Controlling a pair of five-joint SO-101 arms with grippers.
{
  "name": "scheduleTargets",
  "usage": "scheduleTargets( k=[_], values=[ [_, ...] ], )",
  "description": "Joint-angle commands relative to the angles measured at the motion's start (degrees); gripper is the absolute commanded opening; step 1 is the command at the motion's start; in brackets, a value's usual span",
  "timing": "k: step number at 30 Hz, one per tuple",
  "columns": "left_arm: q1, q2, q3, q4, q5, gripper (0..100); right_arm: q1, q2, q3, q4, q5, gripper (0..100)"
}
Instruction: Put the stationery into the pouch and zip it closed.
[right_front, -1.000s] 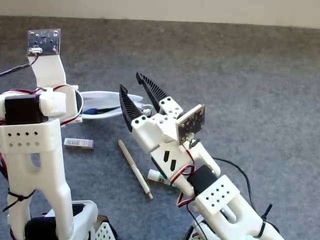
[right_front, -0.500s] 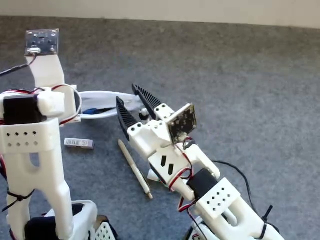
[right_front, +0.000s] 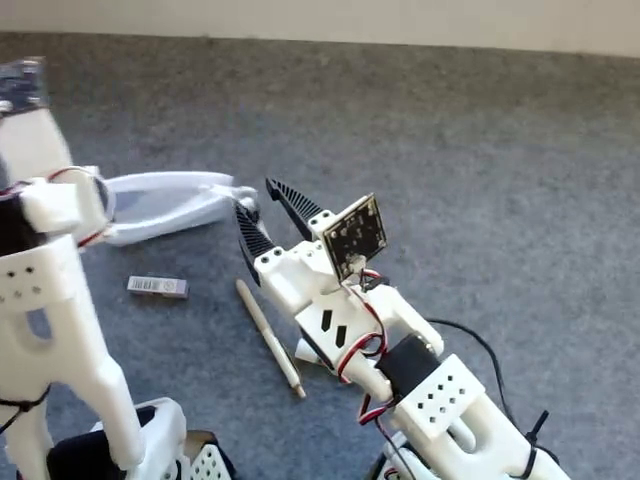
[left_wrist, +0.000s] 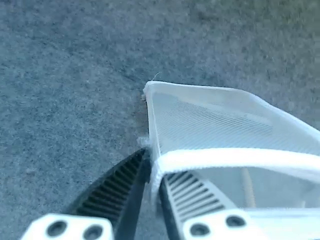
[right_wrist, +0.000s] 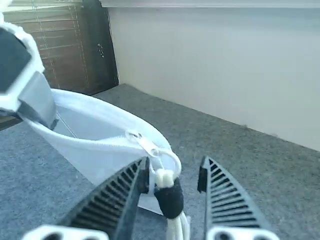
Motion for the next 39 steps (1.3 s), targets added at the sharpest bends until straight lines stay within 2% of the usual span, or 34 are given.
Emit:
scheduleTargets(
  k=[1,11,16,23,28,35,39],
  values=[
    [-5.5,-2.5,-6.8,0.2,2.1,1,1.0,-0.8,-3.2,0.2,-0.4,15.6],
    [-13.1,-2.5,-12.7,0.2,2.7,1,3.5,-0.7,-3.5,0.3,-0.4,15.6],
    [-16.7,-2.5,-15.9,0.2,2.7,1,2.9,3.6,-5.3,4.3,-0.4,15.6],
    [-22.8,-2.5,-16.3,-0.3,2.4,1,-2.2,17.9,-8.0,5.1,-0.4,15.6],
    [-27.6,-2.4,-18.9,-0.3,2.4,1,-5.9,22.0,-8.0,5.1,-0.3,15.6],
    [-30.8,-2.2,-19.1,0.0,2.3,1,-11.4,27.4,-8.3,0.8,0.1,15.6],
    [-32.1,-2.1,-19.1,0.0,2.3,1,-13.5,34.2,-13.7,0.7,0.1,15.6]
  ],
)
